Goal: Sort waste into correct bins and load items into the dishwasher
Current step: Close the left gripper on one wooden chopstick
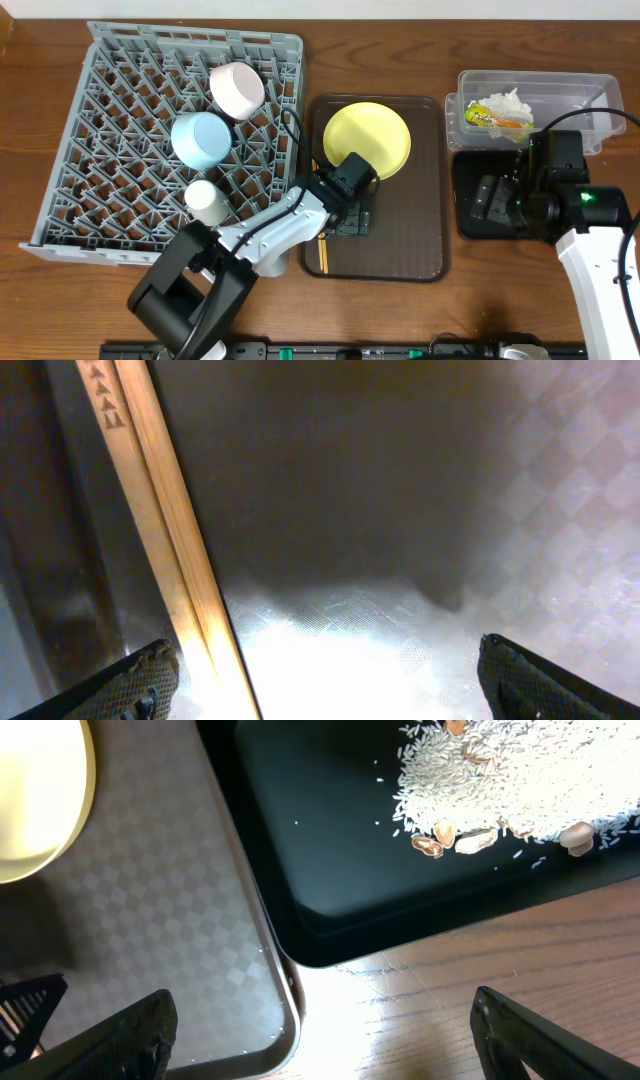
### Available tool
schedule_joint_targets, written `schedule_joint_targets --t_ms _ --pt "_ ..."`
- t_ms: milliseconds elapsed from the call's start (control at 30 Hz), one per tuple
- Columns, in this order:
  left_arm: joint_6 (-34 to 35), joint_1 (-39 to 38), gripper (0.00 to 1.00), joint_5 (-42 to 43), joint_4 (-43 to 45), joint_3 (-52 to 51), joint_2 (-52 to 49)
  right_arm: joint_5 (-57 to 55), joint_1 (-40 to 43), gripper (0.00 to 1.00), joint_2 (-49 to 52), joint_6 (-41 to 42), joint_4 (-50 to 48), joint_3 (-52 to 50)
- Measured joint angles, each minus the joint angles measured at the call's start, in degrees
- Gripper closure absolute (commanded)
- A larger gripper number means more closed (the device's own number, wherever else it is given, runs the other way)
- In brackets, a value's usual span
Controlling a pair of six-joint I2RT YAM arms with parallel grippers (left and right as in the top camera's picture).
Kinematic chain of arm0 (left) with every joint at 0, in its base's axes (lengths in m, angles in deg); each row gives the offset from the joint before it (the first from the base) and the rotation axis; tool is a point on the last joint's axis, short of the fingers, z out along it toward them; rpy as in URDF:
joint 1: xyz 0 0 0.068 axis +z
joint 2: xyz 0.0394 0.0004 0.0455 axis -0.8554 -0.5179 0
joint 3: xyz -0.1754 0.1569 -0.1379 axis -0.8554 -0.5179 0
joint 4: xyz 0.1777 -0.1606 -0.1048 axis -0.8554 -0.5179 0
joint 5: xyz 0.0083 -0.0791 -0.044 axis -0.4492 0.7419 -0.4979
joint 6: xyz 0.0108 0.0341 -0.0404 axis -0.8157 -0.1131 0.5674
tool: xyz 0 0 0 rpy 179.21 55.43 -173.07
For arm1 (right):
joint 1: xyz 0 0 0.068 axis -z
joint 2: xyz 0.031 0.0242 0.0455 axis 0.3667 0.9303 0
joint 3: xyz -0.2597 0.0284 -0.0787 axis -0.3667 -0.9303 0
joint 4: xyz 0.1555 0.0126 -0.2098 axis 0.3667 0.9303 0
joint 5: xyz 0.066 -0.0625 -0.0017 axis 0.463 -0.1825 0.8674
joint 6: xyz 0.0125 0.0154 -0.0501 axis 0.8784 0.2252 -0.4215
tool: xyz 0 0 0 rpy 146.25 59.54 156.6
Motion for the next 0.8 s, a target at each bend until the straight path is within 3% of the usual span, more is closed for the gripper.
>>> schedule_joint_targets --t_ms 800 --pt "0.00 -1.95 0.03 -0.24 1.22 0.00 -0.22 0.00 0.00 0.08 0.00 0.00 0.00 0.00"
